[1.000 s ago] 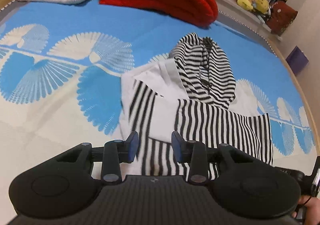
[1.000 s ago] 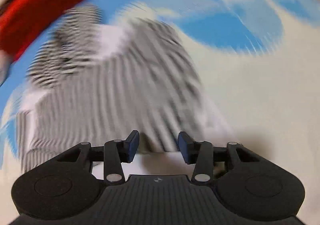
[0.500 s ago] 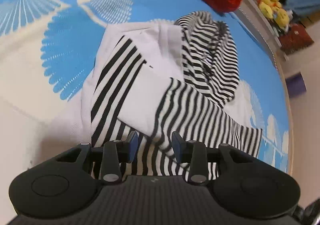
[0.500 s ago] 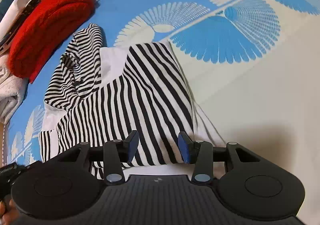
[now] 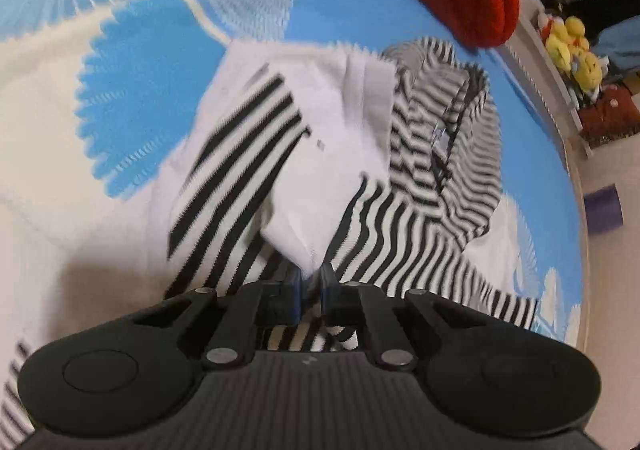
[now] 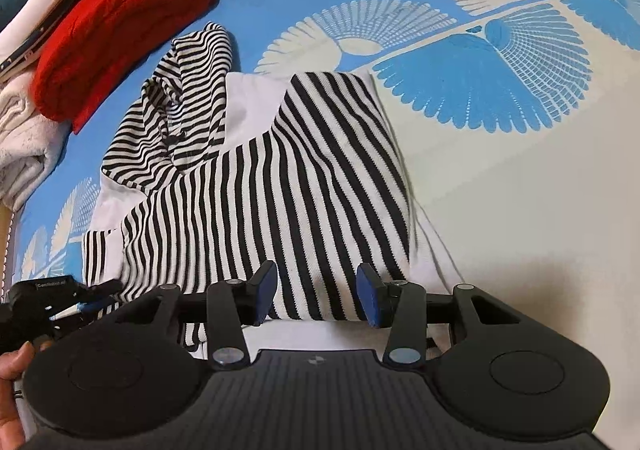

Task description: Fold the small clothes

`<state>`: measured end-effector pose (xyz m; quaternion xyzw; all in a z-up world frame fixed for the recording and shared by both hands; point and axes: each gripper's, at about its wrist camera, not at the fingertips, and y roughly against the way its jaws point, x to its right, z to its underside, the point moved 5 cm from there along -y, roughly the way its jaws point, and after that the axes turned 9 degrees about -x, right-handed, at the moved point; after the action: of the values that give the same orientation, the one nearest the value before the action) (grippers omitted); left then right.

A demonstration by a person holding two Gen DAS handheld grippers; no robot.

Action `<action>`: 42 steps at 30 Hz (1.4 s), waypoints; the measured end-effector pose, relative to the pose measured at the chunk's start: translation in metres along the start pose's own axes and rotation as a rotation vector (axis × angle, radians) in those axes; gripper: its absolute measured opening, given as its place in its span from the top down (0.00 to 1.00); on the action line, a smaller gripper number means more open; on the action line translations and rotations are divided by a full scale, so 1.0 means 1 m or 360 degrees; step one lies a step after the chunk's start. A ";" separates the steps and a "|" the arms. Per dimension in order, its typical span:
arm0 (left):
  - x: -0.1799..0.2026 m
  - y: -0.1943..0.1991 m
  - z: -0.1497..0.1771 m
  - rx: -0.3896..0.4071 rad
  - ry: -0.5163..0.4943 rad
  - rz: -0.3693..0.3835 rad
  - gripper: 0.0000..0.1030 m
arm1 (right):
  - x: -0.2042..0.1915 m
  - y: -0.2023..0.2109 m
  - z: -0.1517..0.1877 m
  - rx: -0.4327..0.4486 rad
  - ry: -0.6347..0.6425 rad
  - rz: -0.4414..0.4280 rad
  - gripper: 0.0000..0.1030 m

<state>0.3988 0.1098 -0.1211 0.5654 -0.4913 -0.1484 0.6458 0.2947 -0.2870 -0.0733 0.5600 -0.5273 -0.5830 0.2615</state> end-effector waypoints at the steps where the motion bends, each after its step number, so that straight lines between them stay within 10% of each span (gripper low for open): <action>1: 0.004 0.014 0.004 0.0017 0.0019 -0.0007 0.91 | -0.002 -0.001 0.000 -0.0001 -0.0001 0.0003 0.56; 10: -0.005 0.070 0.021 0.0191 0.0003 -0.0424 0.86 | 0.003 -0.021 0.003 -0.0043 -0.0127 0.0082 0.56; 15: 0.017 0.064 0.018 0.0187 -0.0273 -0.0329 0.82 | 0.001 -0.027 0.008 -0.0041 -0.0041 0.0189 0.56; 21: -0.019 -0.002 0.027 -0.0258 -0.0198 -0.0388 0.81 | -0.007 -0.028 0.009 -0.0018 0.0060 0.0266 0.56; 27: 0.006 0.021 0.024 -0.0079 -0.0423 -0.0403 0.63 | -0.014 -0.024 0.005 0.0020 0.0119 0.0297 0.55; 33: -0.007 0.004 0.031 -0.0224 -0.0394 -0.0439 0.61 | -0.011 -0.031 0.006 -0.0020 0.0125 0.0341 0.55; 42: 0.024 0.043 0.021 0.0110 -0.0591 -0.0427 0.43 | -0.027 -0.014 0.002 0.0065 0.0251 0.0356 0.55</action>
<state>0.3775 0.0928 -0.0747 0.6104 -0.5268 -0.3175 0.4991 0.3034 -0.2578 -0.0756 0.5470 -0.5761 -0.4936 0.3539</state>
